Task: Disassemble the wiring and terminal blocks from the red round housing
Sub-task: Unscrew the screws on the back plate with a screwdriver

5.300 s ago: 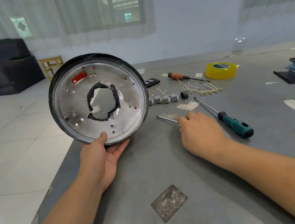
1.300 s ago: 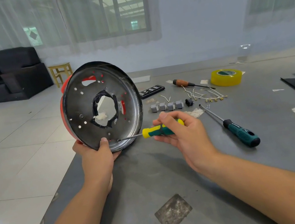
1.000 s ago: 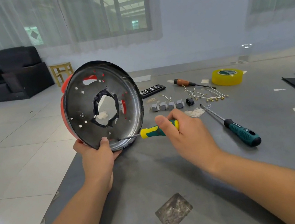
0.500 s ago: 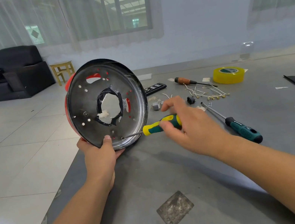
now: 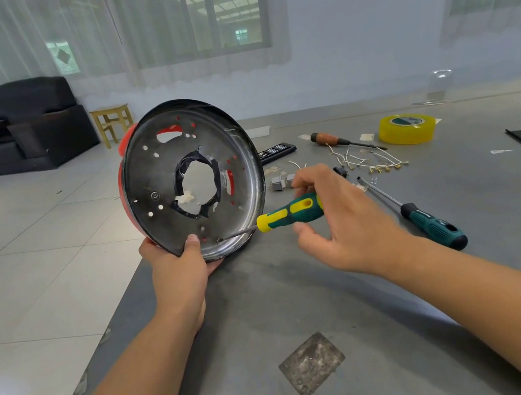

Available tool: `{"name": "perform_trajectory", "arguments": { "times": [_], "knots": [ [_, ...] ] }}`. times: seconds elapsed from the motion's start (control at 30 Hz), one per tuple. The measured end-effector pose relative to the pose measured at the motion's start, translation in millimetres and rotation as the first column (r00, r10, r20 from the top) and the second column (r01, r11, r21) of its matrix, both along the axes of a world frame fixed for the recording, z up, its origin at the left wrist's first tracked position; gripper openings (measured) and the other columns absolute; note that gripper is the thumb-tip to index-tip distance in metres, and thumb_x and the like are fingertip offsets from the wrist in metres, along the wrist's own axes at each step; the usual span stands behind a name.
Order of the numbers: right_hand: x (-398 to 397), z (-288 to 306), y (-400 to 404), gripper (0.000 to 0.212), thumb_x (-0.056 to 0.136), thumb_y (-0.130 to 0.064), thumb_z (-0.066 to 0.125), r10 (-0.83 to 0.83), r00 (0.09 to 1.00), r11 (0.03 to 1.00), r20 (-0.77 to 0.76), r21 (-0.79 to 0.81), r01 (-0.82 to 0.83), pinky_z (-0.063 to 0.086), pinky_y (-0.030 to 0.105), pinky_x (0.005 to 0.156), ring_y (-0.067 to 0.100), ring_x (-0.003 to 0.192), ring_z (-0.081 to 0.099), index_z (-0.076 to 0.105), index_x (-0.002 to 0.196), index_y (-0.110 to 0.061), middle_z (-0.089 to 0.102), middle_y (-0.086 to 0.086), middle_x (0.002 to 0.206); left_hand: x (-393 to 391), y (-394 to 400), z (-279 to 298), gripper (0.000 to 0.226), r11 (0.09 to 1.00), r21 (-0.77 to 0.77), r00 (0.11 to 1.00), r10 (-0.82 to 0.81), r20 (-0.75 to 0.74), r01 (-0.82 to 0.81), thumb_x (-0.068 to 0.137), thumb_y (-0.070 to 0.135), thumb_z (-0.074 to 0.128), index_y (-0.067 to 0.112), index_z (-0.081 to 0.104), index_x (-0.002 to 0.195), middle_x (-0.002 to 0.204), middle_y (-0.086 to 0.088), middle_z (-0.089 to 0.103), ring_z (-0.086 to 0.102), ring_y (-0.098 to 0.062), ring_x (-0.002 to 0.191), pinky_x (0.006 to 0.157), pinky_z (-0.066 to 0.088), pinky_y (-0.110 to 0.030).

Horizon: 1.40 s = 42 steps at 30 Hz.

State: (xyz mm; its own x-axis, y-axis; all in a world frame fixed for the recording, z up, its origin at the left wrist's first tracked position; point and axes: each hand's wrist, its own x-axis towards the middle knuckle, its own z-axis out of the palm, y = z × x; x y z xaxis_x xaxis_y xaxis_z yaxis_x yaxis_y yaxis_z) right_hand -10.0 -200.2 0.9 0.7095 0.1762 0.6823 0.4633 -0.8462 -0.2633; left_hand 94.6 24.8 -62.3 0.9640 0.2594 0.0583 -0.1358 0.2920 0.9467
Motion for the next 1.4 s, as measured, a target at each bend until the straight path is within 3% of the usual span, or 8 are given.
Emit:
{"name": "perform_trajectory", "arguments": {
  "times": [0.13,0.27,0.6,0.77,0.93,1.1,1.27,1.4],
  "knots": [
    [6.4,0.5,2.3,0.038,0.101,-0.053,0.038,-0.210,0.977,0.977,0.035,-0.028,0.211,0.028,0.027,0.050,0.007,0.051,0.045,0.045,0.122,-0.022,0.045,-0.012,0.059,-1.1,-0.4,1.0,0.039,1.000,-0.004,1.000,-0.001,-0.001,0.001,0.104,0.005,0.059,0.024,0.037,0.129,0.123,0.007,0.056,0.068,-0.016,0.108,0.068,0.065,-0.032],
    [2.5,0.1,-3.1,0.043,0.087,-0.025,0.064,0.025,0.999,0.999,-0.023,0.032,-0.024,0.041,0.023,0.074,0.005,0.085,0.046,0.044,0.124,-0.017,0.048,-0.009,0.101,-2.6,-0.4,1.8,0.038,1.000,0.002,1.000,-0.005,-0.007,0.005,0.104,0.005,0.059,0.023,0.037,0.130,0.126,0.005,0.056,0.068,-0.017,0.109,0.070,0.065,-0.033],
    [1.9,-1.2,-6.3,0.041,0.084,-0.020,0.066,0.110,0.994,0.994,0.007,-0.014,-0.110,0.049,0.029,0.075,0.014,0.087,0.053,0.051,0.122,-0.012,0.052,-0.002,0.102,-3.4,-0.3,2.8,0.040,1.000,0.018,1.000,-0.011,-0.014,0.011,0.104,0.005,0.060,0.022,0.037,0.133,0.129,0.002,0.056,0.068,-0.015,0.108,0.071,0.065,-0.034],
    [6.7,-4.3,-3.7,0.048,0.101,-0.055,0.035,-0.200,0.976,0.976,0.085,-0.068,0.206,0.045,0.034,0.051,0.007,0.053,0.043,0.049,0.134,-0.021,0.041,-0.016,0.061,-4.5,-1.1,3.7,0.039,1.000,-0.002,1.000,-0.014,-0.002,0.014,0.104,0.004,0.059,0.021,0.037,0.131,0.128,0.002,0.055,0.067,-0.014,0.106,0.067,0.065,-0.031],
    [3.3,-6.5,-10.9,0.052,0.085,-0.016,0.070,0.160,0.987,0.984,-0.007,0.075,-0.159,0.049,0.027,0.082,0.012,0.092,0.057,0.051,0.133,-0.011,0.057,-0.002,0.102,-4.6,-0.7,3.3,0.039,1.000,0.000,1.000,-0.014,0.001,0.014,0.104,0.004,0.059,0.021,0.037,0.131,0.127,0.004,0.055,0.067,-0.015,0.107,0.066,0.064,-0.030],
    [8.9,-7.2,-9.3,0.048,0.100,-0.054,0.037,-0.152,0.988,0.988,0.039,0.009,0.152,0.038,0.030,0.054,0.007,0.054,0.047,0.054,0.133,-0.024,0.047,-0.012,0.059,-2.8,0.2,1.8,0.038,1.000,-0.008,1.000,-0.016,0.006,0.016,0.104,0.004,0.059,0.022,0.037,0.129,0.123,0.008,0.056,0.068,-0.014,0.105,0.066,0.064,-0.030],
    [4.5,-9.3,-13.2,0.047,0.086,-0.014,0.071,0.175,0.985,0.984,-0.007,0.029,-0.175,0.054,0.032,0.081,0.013,0.092,0.060,0.055,0.131,-0.015,0.060,0.001,0.105,-1.2,0.3,0.7,0.040,1.000,-0.004,1.000,-0.010,0.005,0.010,0.103,0.004,0.059,0.024,0.037,0.131,0.122,0.008,0.057,0.069,-0.013,0.104,0.066,0.064,-0.030],
    [9.0,-8.8,-12.6,0.046,0.101,-0.054,0.041,-0.073,0.996,0.997,0.055,-0.035,0.075,0.045,0.033,0.055,0.007,0.056,0.048,0.052,0.137,-0.028,0.047,-0.016,0.061,-1.2,0.2,-0.5,0.040,1.000,0.000,1.000,-0.012,0.011,0.012,0.103,0.004,0.059,0.023,0.037,0.131,0.122,0.008,0.057,0.069,-0.015,0.105,0.067,0.064,-0.031]
  ]
}}
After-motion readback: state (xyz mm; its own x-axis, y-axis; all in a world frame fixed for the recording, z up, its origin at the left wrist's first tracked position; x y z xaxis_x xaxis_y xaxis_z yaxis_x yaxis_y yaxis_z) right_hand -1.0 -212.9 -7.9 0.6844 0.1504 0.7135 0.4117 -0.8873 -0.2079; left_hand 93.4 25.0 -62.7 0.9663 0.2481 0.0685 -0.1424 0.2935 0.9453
